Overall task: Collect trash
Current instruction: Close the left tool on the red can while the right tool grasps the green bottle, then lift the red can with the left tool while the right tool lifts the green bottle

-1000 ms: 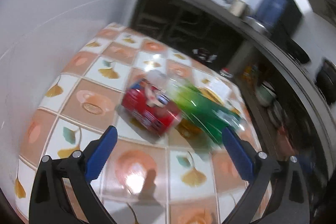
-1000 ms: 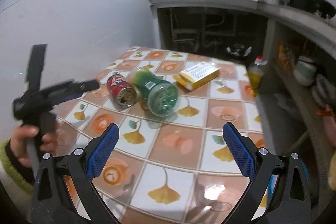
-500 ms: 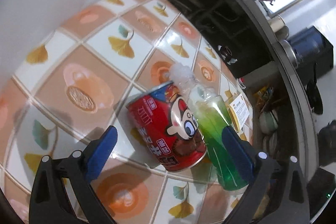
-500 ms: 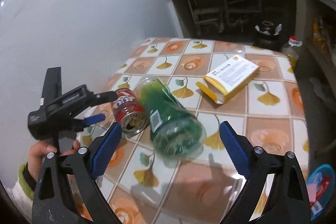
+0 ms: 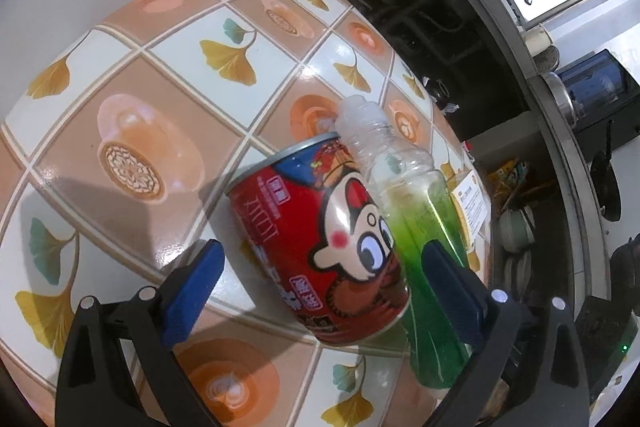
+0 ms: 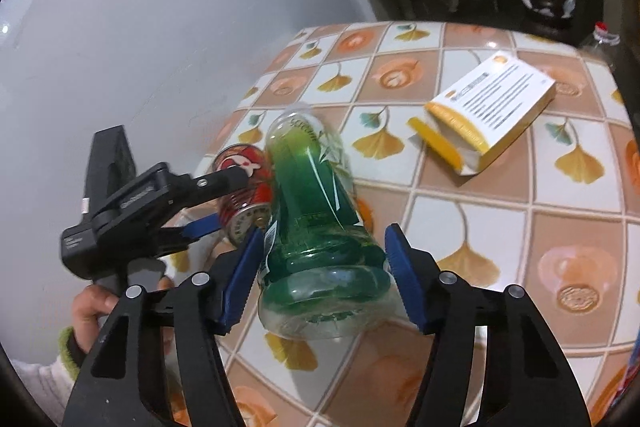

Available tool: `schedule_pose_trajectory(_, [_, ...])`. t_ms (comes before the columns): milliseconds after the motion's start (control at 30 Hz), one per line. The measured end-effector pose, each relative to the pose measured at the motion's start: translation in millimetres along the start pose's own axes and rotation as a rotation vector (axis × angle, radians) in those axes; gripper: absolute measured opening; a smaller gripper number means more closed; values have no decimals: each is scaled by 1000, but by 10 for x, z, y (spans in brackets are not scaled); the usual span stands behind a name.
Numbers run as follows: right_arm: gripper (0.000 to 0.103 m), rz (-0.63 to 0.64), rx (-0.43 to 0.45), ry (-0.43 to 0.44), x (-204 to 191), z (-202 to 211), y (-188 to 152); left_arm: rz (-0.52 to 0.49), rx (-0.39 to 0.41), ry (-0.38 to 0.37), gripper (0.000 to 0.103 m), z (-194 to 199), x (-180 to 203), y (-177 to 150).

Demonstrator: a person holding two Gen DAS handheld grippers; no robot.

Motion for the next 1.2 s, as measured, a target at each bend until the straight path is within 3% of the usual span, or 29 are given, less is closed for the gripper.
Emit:
schedule_pose_trajectory(367, [54, -11, -94, 64, -233, -141, -182, -41, -8, 6, 78, -6, -123, -19])
schedule_pose_trajectory(667, [60, -47, -177, 70, -196, -414, -241, -78, 3, -9, 74, 76, -184, -83])
schedule_pose_trajectory(800, [57, -85, -184, 101, -191, -429, -277, -105, 0, -7, 73, 123, -203, -156])
schedule_pose_trajectory(967, [54, -91, -193, 111, -237, -322, -417, -153, -6, -5, 73, 203, -199, -334])
schedule_pose_trajectory(1200, [51, -103, -194, 104, -289, -7, -811, -281, -51, -26, 73, 379, -131, -853])
Point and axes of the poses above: each gripper's, at about its wrist camera, not at the fingertips, and z roughly against the way its jaws point, x to its right, y to its top, the point moved 10 cm from there along -z, roughly the way its jaws point, and after that the axes turned 13 degrees about y, right-handed, at the moved point
